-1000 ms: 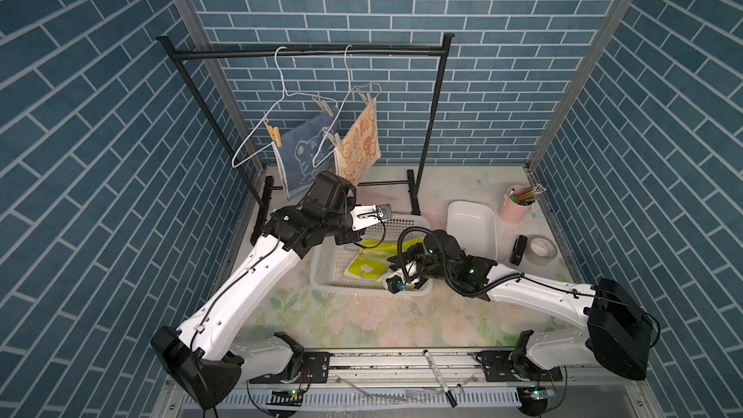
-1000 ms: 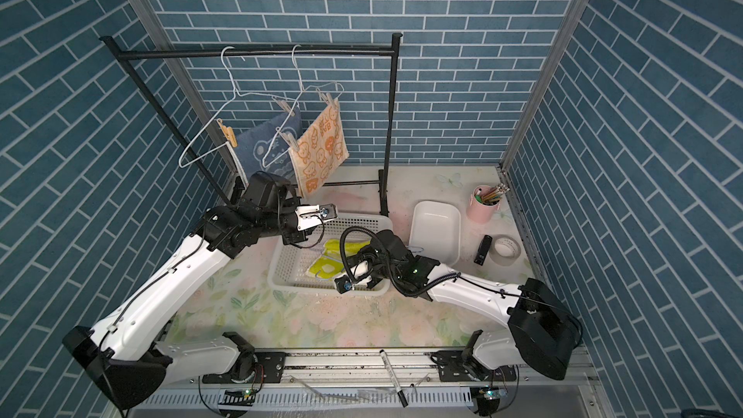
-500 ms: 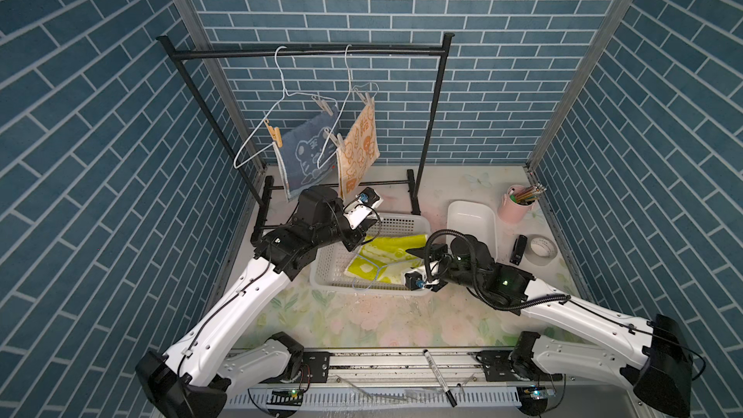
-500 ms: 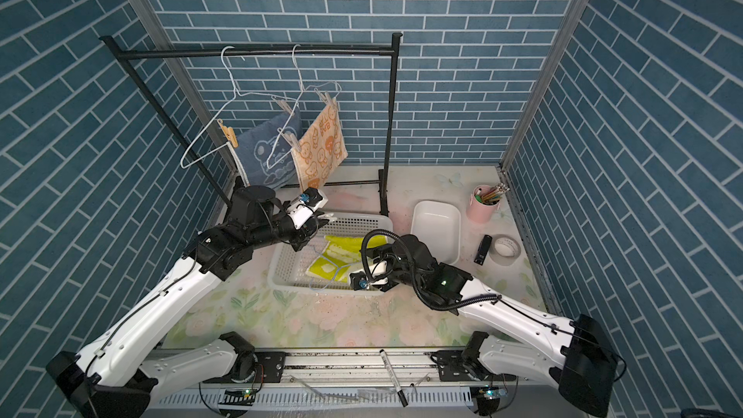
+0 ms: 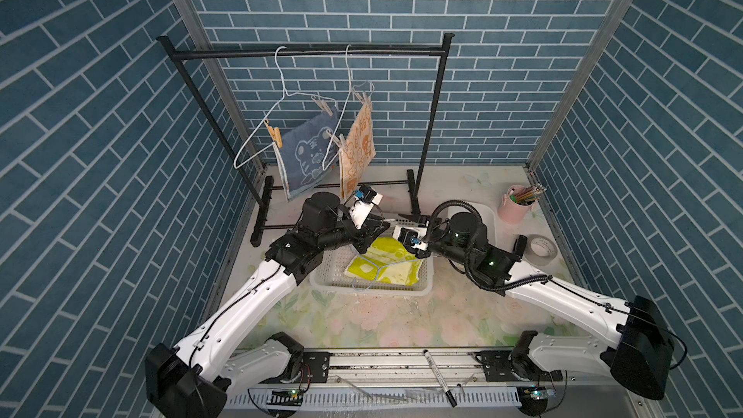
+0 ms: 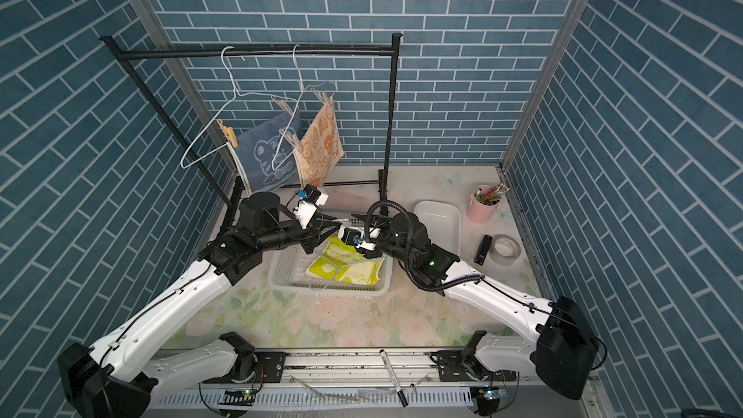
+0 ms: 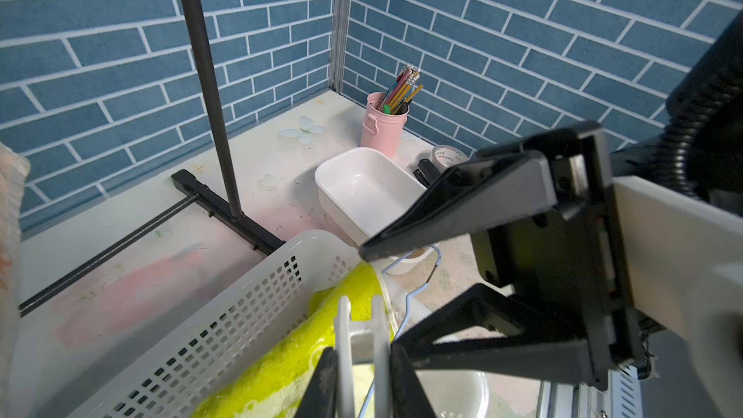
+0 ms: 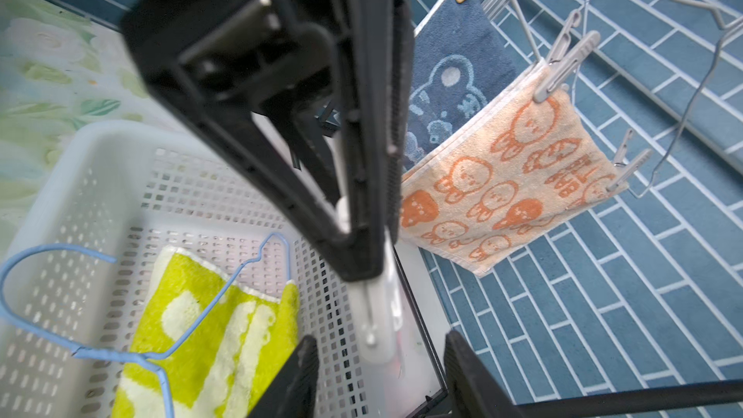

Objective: Remove the clothespins securing towels to the hanger
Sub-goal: Place the clothespin in the storage box.

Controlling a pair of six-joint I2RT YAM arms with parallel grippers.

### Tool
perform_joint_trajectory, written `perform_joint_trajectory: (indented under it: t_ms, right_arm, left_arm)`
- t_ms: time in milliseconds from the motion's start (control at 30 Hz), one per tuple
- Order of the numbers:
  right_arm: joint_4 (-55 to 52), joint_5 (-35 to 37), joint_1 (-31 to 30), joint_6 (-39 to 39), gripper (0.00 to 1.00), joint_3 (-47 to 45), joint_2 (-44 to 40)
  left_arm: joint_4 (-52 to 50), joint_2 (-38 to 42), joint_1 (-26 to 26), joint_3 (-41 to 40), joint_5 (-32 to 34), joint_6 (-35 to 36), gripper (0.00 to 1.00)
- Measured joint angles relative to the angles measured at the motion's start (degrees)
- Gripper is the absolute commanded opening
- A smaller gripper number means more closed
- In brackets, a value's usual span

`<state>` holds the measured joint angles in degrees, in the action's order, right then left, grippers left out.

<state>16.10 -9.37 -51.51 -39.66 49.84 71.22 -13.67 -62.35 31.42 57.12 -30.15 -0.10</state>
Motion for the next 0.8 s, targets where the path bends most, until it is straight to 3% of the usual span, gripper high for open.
perform_joint_trajectory:
  t_ms: [333, 400, 467, 667, 800]
  right_arm:
    - [2.78, -2.25, 0.44, 2.21, 0.24, 0.48, 2.93]
    - [3.17, -2.43, 0.46, 2.25, 0.18, 0.48, 2.93]
    - [3.26, -2.19, 0.46, 2.08, 0.14, 0.48, 2.95]
    - [3.67, -1.68, 0.46, 2.25, 0.08, 0.44, 2.89]
    - [3.21, -0.22, 0.46, 2.4, 0.06, -0.42, 1.9]
  left_arm:
    - [1.4, -0.02, 0.0, -0.15, -1.77, -1.25, 0.0]
    - [1.99, -0.04, -0.02, -0.15, -1.95, -1.75, 0.04]
    - [2.49, -0.07, -0.07, -0.15, -2.05, -2.49, 0.13]
    - [4.48, -0.24, -0.09, -0.42, -2.8, -4.15, 0.54]
    - [7.15, -0.02, -0.17, -1.4, -2.6, -5.18, 0.67]
